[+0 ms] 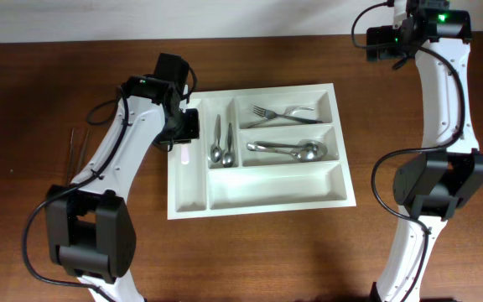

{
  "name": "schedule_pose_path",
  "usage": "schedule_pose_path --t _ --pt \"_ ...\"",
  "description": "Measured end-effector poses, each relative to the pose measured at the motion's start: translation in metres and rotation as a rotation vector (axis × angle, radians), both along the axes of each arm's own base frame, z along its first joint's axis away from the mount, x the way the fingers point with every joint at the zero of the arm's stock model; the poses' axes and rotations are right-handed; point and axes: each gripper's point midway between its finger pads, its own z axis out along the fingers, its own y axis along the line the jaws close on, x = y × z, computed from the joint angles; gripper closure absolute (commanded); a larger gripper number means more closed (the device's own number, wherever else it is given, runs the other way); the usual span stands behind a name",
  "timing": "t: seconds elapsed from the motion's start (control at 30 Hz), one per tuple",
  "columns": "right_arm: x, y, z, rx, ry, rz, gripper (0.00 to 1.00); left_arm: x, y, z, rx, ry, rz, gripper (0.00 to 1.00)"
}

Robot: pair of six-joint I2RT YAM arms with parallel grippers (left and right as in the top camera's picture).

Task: Pack container
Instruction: 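Carry the pink knife into the tray's leftmost compartment and release, then move the left gripper to the metal tongs and grasp them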

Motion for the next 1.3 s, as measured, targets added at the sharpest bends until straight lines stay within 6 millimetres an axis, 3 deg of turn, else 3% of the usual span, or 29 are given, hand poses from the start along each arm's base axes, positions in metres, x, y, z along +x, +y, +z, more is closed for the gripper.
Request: schedule_pose_path --t 0.07,0.23,0.6,0.67,0.87,0.93,1.13,1.3 --pt "0.000 0.000 0.000 0.000 0.000 0.000 0.01 0.000 0.000 0.000 0.002 0.000 -0.009 0.96" --pt "0.000 0.000 0.000 0.000 0.000 0.000 0.01 0.000 0.000 0.000 0.004 -0.001 -0.018 0.58" --pt "0.000 0.000 0.000 0.000 0.000 0.000 0.01 -0.007 0.009 -0.001 0.024 0.032 -0.011 0.57" --pt "0.000 0.000 0.000 0.000 0.000 0.000 0.01 -0.010 0.032 0.003 0.072 0.054 0.032 0.57" --pt "0.000 0.000 0.000 0.000 0.000 0.000 0.01 -0.022 0.152 0.038 0.309 0.046 0.205 0.53" --pt "0.000 0.000 0.000 0.000 0.000 0.001 0.01 -0.027 0.179 0.047 0.343 0.037 0.244 0.53" --pt "0.000 0.000 0.000 0.000 0.000 0.000 0.01 -0.041 0.244 0.052 0.380 0.051 0.327 0.61" --pt "0.000 0.000 0.000 0.000 0.000 0.000 0.01 -0.045 0.274 0.050 0.357 0.039 0.335 0.60"
